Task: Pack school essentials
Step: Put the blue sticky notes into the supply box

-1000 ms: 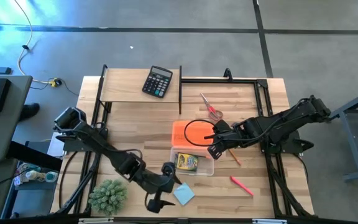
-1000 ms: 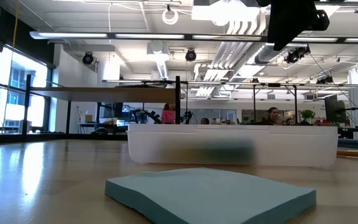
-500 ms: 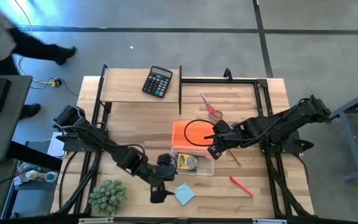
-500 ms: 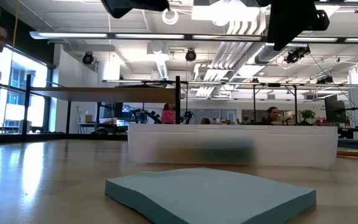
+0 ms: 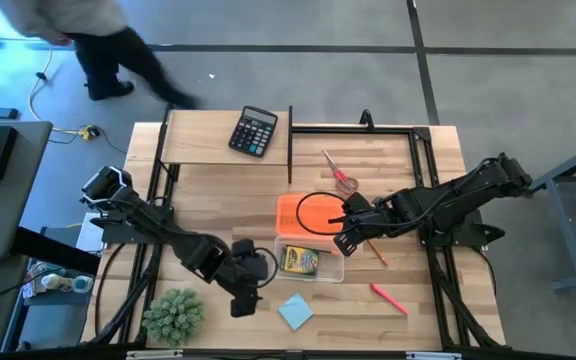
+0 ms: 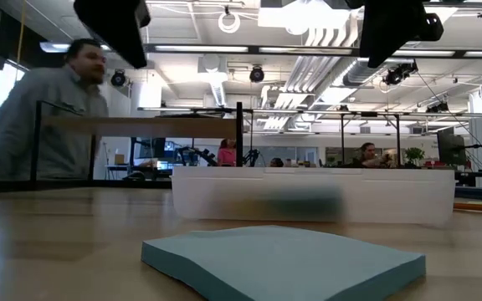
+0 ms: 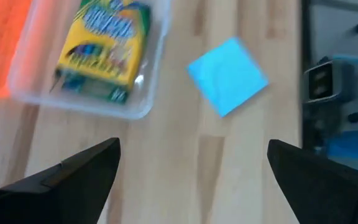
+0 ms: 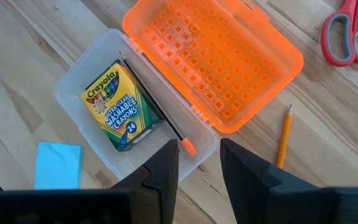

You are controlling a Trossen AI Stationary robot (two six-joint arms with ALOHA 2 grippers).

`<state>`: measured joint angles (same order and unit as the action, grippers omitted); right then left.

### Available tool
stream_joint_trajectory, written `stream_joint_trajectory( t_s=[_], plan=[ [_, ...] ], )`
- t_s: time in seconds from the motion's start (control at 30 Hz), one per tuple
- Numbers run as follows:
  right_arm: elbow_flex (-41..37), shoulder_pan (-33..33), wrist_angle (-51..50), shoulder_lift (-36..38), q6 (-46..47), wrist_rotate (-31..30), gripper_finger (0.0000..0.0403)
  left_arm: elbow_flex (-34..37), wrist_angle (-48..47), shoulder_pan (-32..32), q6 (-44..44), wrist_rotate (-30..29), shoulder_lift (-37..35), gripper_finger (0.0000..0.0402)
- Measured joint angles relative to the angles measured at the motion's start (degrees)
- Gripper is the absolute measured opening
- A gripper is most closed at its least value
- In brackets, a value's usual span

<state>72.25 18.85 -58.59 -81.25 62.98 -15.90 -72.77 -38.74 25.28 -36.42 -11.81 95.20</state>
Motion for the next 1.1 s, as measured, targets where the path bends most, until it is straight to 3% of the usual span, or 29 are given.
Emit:
stream_joint_trajectory(
  t_s=[0.23, 0.87, 1.1],
  plan=[
    [0.00, 0.02, 0.17, 0.02, 0.00, 0.00, 0.0110, 0.02, -7.26, -0.02, -5.54, -0.16, 0.00, 0.0395],
    [0.00, 0.02, 0.26, 0.02, -2.15, 0.02, 0.0111, 0.02, -4.35, -1.38, -9.93, -0.81, 0.04, 0.0395],
    [0.00, 0.78, 2.72, 0.02, -3.04, 0.87, 0.0162, 0.02, -4.37, -1.38, -8.97, -0.81, 0.07, 0.0395]
  ],
)
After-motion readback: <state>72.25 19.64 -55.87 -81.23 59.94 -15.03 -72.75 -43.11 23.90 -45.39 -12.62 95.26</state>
